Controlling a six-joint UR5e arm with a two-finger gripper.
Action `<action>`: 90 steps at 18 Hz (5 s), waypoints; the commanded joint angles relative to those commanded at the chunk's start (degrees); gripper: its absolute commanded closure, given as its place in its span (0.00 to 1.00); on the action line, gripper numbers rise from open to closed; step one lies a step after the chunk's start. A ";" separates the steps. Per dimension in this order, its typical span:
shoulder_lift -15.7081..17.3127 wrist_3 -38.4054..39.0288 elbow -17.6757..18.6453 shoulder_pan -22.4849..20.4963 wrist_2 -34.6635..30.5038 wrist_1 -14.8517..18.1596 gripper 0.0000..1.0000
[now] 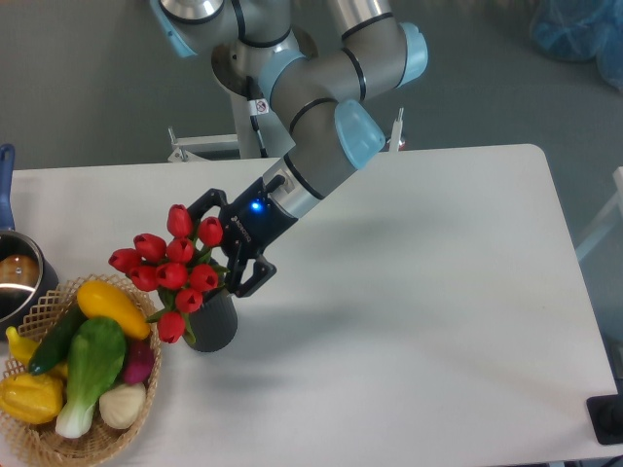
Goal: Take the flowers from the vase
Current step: 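Lower the gripper around the tulip stems and close it, then lift the gripped tulips up out of the black vase, then carry the tulips away from the vase over the open table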
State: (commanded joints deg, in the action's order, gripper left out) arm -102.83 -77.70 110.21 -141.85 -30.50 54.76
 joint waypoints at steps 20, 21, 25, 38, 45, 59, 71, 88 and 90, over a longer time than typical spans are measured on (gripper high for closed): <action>3.60 8.35 -6.50 -5.18 11.07 0.17 0.90; 3.60 8.35 -6.50 -5.19 11.25 0.17 0.90; 4.39 9.84 -6.59 -5.97 12.56 0.26 0.90; 6.06 14.24 -6.42 -6.68 20.21 0.35 0.90; 6.06 19.95 -8.79 -8.61 23.73 0.26 0.90; 4.05 4.67 -14.50 -12.83 13.63 -1.32 0.90; 1.67 2.90 -18.72 -20.22 -0.07 -0.70 1.00; 2.37 -3.87 -22.41 -15.21 -41.30 4.47 1.00; 2.37 -3.87 -22.50 -14.86 -44.37 6.23 1.00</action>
State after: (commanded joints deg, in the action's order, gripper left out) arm -100.46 -81.56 87.71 -156.71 -74.87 60.99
